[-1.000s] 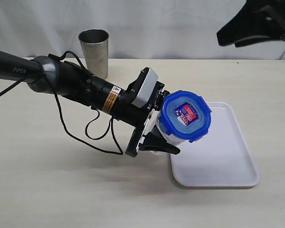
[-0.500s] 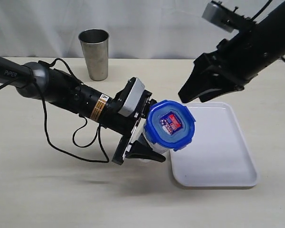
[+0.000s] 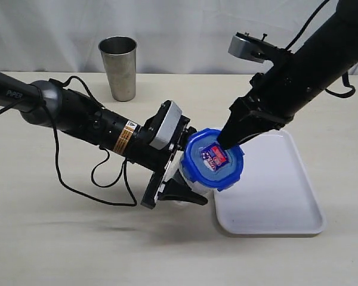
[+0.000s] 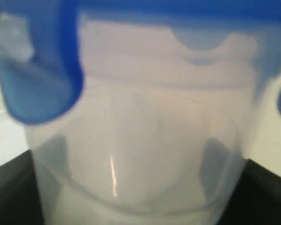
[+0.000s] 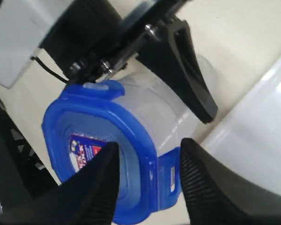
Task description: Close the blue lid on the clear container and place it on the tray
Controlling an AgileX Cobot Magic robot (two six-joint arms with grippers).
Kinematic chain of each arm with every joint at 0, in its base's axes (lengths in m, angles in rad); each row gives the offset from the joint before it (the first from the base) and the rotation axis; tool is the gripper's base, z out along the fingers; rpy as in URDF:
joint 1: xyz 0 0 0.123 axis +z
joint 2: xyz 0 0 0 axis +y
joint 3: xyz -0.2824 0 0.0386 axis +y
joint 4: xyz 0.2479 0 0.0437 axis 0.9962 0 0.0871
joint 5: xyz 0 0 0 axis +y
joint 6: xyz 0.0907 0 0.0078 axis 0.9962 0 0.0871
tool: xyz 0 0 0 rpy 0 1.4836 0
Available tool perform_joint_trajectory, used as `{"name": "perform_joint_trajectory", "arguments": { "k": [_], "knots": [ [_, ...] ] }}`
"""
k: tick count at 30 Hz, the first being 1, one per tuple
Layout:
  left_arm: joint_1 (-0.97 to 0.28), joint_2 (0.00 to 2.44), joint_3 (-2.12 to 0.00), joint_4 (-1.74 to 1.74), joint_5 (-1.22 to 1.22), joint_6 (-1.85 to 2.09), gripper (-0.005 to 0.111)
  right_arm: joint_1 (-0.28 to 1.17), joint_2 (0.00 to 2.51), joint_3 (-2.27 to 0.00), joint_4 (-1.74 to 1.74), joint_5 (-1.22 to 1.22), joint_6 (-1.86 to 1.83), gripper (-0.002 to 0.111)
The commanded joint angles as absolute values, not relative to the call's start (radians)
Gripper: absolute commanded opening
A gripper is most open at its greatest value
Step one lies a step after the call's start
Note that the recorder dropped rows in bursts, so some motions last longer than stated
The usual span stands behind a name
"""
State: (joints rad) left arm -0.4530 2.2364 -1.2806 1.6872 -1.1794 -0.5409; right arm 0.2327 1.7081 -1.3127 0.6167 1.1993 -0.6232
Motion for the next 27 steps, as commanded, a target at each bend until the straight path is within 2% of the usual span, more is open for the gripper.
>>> {"name": "perform_joint_trajectory", "arguments": {
  "k": [1, 6, 11, 24, 27],
  "knots": [
    [-0.452, 2.225, -1.281, 1.633, -1.221, -0.542, 0.0, 0.234, 1.713, -1.308, 0.733, 1.221, -0.704, 0.04],
    [-0.452, 2.225, -1.281, 1.611, -1.221, -0.546, 0.0, 0.238, 1.713, -1.308, 0.742, 1.221, -0.725, 0.04],
    [-0.452, 2.225, -1.281, 1.611, -1.221, -0.546, 0.0, 0.259, 1.715, -1.27, 0.719, 1.219, -0.702, 0.054],
    [-0.452, 2.225, -1.281, 1.602, -1.221, -0.546, 0.0, 0.259, 1.75, -1.262, 0.727, 1.211, -0.669, 0.053],
    [-0.452, 2.225, -1.281, 1.6, -1.221, -0.546, 0.0, 0.259, 1.767, -1.262, 0.75, 1.221, -0.665, 0.047]
  ]
}}
